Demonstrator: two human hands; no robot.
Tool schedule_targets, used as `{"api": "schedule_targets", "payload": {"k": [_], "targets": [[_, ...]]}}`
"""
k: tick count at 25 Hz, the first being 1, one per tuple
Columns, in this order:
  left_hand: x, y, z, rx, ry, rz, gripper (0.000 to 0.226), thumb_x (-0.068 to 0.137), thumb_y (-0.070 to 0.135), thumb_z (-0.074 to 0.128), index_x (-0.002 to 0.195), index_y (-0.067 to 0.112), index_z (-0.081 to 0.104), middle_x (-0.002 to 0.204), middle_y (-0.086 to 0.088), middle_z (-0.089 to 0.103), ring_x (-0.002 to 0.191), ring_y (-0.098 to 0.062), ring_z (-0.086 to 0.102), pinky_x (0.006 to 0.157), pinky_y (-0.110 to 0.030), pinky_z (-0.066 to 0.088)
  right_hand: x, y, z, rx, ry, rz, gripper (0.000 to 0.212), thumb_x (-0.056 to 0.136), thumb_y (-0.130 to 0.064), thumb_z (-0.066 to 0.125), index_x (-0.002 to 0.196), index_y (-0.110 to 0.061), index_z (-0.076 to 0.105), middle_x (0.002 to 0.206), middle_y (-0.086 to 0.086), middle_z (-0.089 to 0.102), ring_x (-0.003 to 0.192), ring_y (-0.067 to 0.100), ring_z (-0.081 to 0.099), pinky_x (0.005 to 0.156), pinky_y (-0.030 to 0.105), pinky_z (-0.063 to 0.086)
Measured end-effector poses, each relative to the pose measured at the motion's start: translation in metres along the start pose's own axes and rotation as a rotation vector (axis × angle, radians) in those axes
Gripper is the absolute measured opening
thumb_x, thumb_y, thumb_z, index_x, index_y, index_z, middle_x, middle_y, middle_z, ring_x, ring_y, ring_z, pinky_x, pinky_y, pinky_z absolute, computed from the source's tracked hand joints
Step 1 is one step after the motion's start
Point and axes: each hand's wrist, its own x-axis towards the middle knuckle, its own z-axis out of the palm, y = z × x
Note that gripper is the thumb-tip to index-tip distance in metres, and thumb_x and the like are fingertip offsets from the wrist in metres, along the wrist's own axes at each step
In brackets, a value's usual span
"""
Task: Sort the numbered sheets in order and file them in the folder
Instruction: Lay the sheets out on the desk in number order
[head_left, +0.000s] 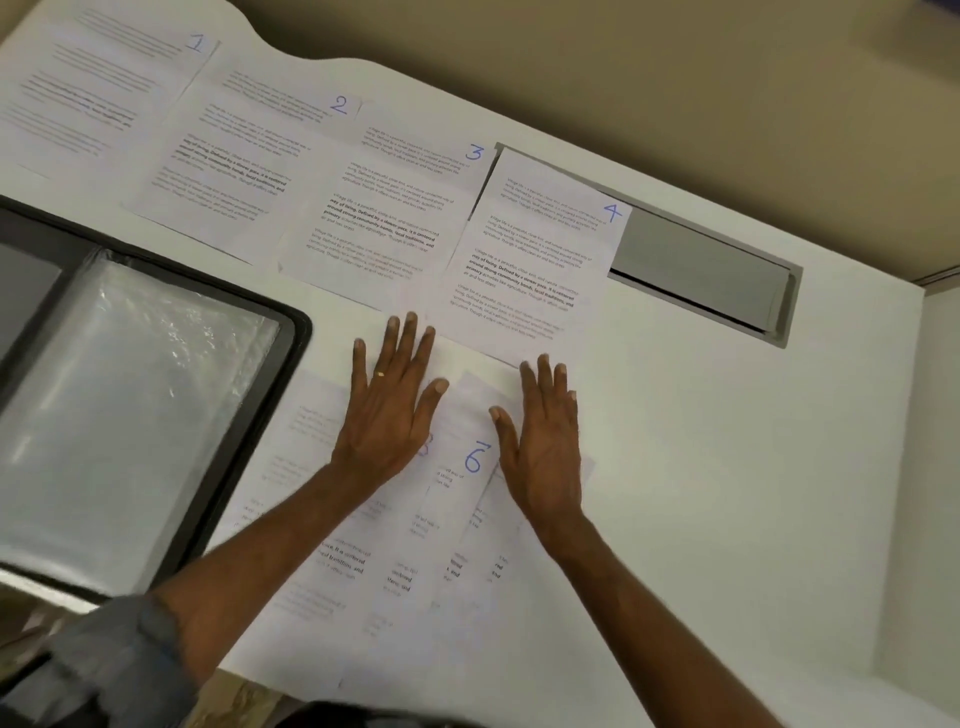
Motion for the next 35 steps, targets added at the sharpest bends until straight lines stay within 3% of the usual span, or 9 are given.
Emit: {"api": "schedule_targets", "payload": {"k": [9, 17, 20, 23, 25, 27, 31, 33, 35], "targets": [[-0.171, 0.029, 0.013, 0.153, -0.114, 0.13, 0.065, 0.107, 0.047, 0.034, 0.162, 0.015, 0.019, 0.171, -0.007, 0.009, 0.158, -0.026, 0.007, 0.122, -0.064, 0.015, -0.157, -0.002, 0.025, -0.001, -0.193, 0.007, 0.069, 0.109, -0.045, 0.04, 0.161, -0.022, 0.0, 0.169, -0.005, -0.008, 0.155, 0.008, -0.015, 0.127, 0.033, -0.003], [-0.193, -0.002, 0.012, 0.21, -0.295, 0.05, 0.07, 0.104, 0.06, 0.019, 0.163, 0.022, 0.018, 0.171, -0.005, 0.006, 0.158, -0.026, 0.0, 0.118, -0.072, 0.009, -0.181, 0.025, 0.032, -0.219, -0.234, -0.038, 0.077, 0.102, -0.061, 0.022, 0.16, -0.016, -0.001, 0.169, 0.001, -0.005, 0.157, 0.019, -0.005, 0.127, 0.04, 0.003], [-0.2, -0.011, 0.013, 0.199, -0.319, 0.052, 0.073, 0.102, 0.065, 0.015, 0.164, 0.027, 0.007, 0.172, -0.001, -0.002, 0.158, -0.023, -0.005, 0.118, -0.072, 0.008, -0.186, 0.027, 0.022, -0.168, -0.269, -0.01, 0.08, 0.104, -0.055, 0.039, 0.161, -0.013, 0.001, 0.168, 0.001, -0.012, 0.156, 0.019, -0.011, 0.129, 0.038, 0.003], [-0.203, -0.007, 0.013, 0.19, -0.336, 0.038, 0.074, 0.102, 0.065, 0.016, 0.164, 0.027, 0.005, 0.172, -0.002, -0.002, 0.158, -0.024, -0.004, 0.118, -0.073, 0.008, -0.192, 0.019, 0.019, 0.045, -0.161, 0.12, 0.087, 0.096, -0.035, 0.068, 0.161, -0.009, 0.018, 0.17, 0.007, 0.002, 0.156, 0.022, 0.005, 0.126, 0.035, 0.013], [-0.201, -0.004, 0.013, 0.202, -0.348, 0.023, 0.073, 0.102, 0.063, 0.015, 0.164, 0.026, 0.004, 0.172, -0.004, -0.002, 0.158, -0.026, -0.002, 0.116, -0.075, 0.009, -0.186, 0.006, 0.02, 0.264, -0.034, 0.303, 0.089, 0.088, -0.024, 0.079, 0.158, -0.01, 0.027, 0.166, 0.009, 0.021, 0.149, 0.027, 0.028, 0.122, 0.042, 0.03], [-0.201, -0.005, 0.015, 0.192, -0.36, 0.026, 0.073, 0.101, 0.062, 0.013, 0.163, 0.026, 0.001, 0.172, -0.004, -0.003, 0.158, -0.027, -0.002, 0.115, -0.076, 0.009, -0.176, -0.01, 0.016, 0.545, 0.083, 0.539, 0.09, 0.083, -0.019, 0.084, 0.155, -0.011, 0.031, 0.153, 0.005, 0.036, 0.13, 0.023, 0.049, 0.107, 0.039, 0.046], [-0.201, -0.01, 0.018, 0.159, -0.363, 0.064, 0.074, 0.101, 0.064, 0.005, 0.163, 0.025, 0.0, 0.171, -0.003, -0.005, 0.158, -0.027, -0.006, 0.116, -0.076, 0.005, -0.161, -0.02, 0.006, 0.967, 0.136, 0.793, 0.078, 0.082, -0.017, 0.085, 0.145, -0.01, 0.039, 0.127, 0.006, 0.056, 0.097, 0.017, 0.062, 0.082, 0.031, 0.056], [-0.2, -0.01, 0.018, 0.146, -0.353, 0.081, 0.079, 0.096, 0.067, -0.01, 0.163, 0.025, -0.003, 0.171, -0.002, -0.01, 0.157, -0.027, -0.011, 0.116, -0.075, 0.0, -0.166, -0.021, 0.006, 0.97, 0.098, 0.819, 0.058, 0.085, -0.014, 0.082, 0.132, -0.005, 0.052, 0.108, 0.009, 0.063, 0.072, 0.014, 0.059, 0.059, 0.022, 0.05], [-0.197, -0.009, 0.015, 0.113, -0.371, 0.077, 0.086, 0.087, 0.07, -0.024, 0.16, 0.026, -0.012, 0.169, -0.001, -0.019, 0.155, -0.025, -0.019, 0.116, -0.073, -0.008, -0.174, -0.022, 0.01, 0.732, 0.022, 0.788, 0.035, 0.088, -0.017, 0.077, 0.118, -0.005, 0.064, 0.103, 0.008, 0.07, 0.076, 0.02, 0.066, 0.061, 0.027, 0.053]]}}
